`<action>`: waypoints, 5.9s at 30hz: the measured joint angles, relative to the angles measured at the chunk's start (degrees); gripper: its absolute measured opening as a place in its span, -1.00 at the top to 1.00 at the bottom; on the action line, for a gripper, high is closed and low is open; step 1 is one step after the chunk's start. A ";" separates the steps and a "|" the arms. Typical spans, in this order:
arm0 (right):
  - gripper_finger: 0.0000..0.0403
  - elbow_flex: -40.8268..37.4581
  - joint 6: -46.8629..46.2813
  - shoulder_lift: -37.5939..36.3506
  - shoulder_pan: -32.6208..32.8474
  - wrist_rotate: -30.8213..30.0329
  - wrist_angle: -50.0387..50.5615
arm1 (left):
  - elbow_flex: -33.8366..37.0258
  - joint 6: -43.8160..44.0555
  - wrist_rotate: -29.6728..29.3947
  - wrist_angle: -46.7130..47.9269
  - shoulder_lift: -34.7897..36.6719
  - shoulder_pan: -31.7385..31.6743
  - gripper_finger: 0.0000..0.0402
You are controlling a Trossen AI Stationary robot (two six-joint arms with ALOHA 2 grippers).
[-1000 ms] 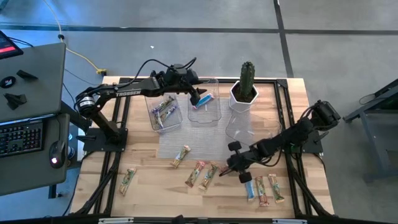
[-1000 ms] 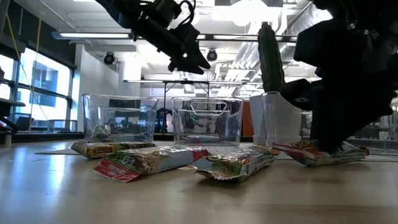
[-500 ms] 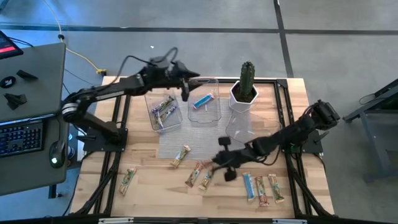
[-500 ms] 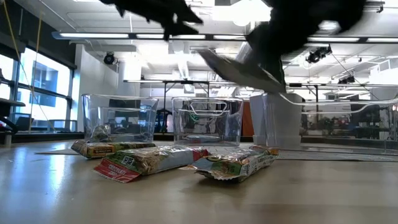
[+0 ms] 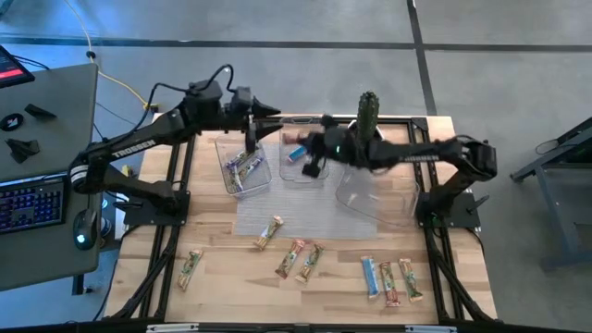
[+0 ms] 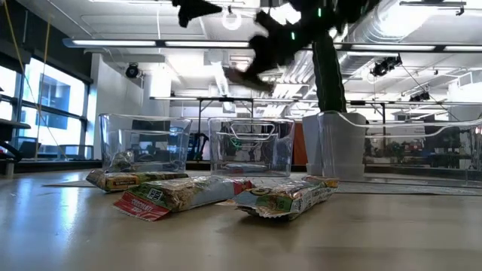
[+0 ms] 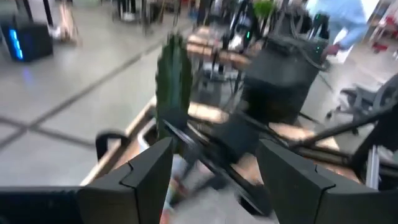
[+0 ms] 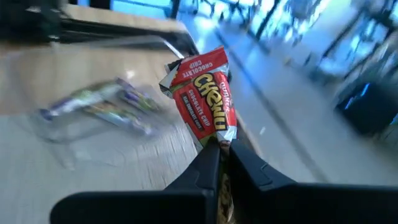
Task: Pick and place Granola Bars by type
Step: Put the red granola bar into the middle bin
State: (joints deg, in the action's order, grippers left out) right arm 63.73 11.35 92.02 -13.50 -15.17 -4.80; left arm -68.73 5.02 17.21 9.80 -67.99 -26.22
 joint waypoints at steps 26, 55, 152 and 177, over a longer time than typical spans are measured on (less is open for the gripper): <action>0.94 -9.08 9.52 6.24 -2.22 2.06 -11.57 | 0.00 -0.20 -0.37 14.95 -0.15 0.00 -0.13; 0.31 3.43 7.79 -0.58 8.27 13.17 10.89 | 0.00 1.05 3.17 21.28 -0.09 -0.02 -0.13; 0.96 7.71 13.17 11.07 -1.38 11.78 29.94 | 0.00 6.82 2.71 23.21 -0.07 -0.02 -0.13; 0.47 21.45 15.63 4.27 13.19 -0.71 44.54 | 0.00 5.30 2.69 36.69 -0.09 -0.01 -0.13</action>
State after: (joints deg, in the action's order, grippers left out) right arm 85.18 26.98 96.30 -0.30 -15.89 39.74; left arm -68.73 10.32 19.90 46.49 -68.07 -26.23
